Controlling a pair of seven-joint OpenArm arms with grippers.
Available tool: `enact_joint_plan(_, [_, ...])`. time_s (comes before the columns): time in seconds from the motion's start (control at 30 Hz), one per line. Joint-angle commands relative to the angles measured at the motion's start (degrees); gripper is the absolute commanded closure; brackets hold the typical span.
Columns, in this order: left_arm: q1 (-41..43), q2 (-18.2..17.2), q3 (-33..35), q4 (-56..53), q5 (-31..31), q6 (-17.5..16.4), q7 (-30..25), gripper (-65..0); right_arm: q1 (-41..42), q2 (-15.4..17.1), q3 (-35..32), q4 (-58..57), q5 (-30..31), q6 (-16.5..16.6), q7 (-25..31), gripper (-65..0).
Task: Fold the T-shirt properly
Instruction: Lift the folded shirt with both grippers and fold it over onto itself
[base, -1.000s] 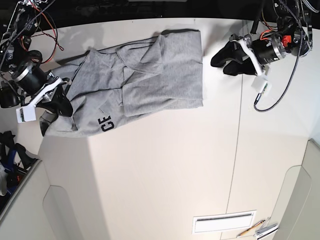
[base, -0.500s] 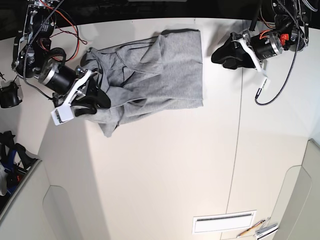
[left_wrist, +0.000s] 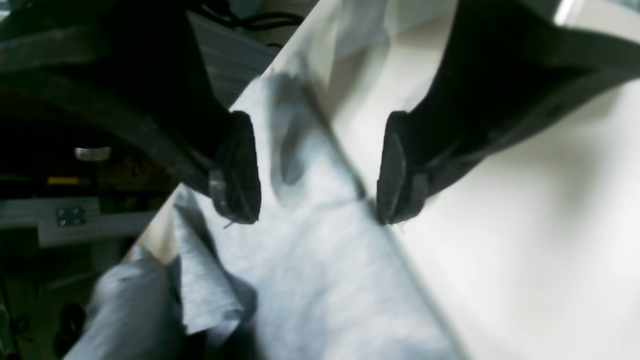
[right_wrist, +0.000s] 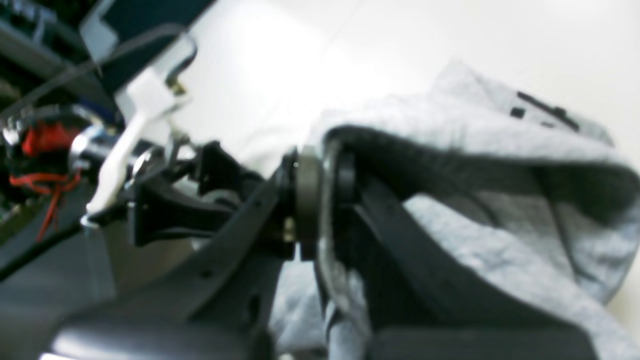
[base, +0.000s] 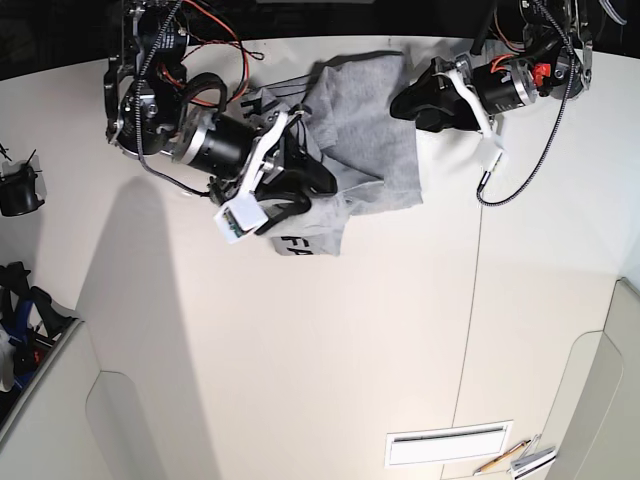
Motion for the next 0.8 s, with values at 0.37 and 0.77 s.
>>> enact_joint_plan(0.37, [-0.2, -0.3, 0.3, 0.7, -1.1, -0.5, -1.1, -40.2, 0.6, -0.2, -13.5, 1.2, -5.1, -0.2, 7.0, -31.1])
enact_joint_plan(0.77, [-0.2, -0.3, -4.1, 0.7, -8.3, -0.5, 2.5, -40.1, 0.5, -4.6, -22.8, 1.2, -10.5, -0.2, 7.0, -31.0])
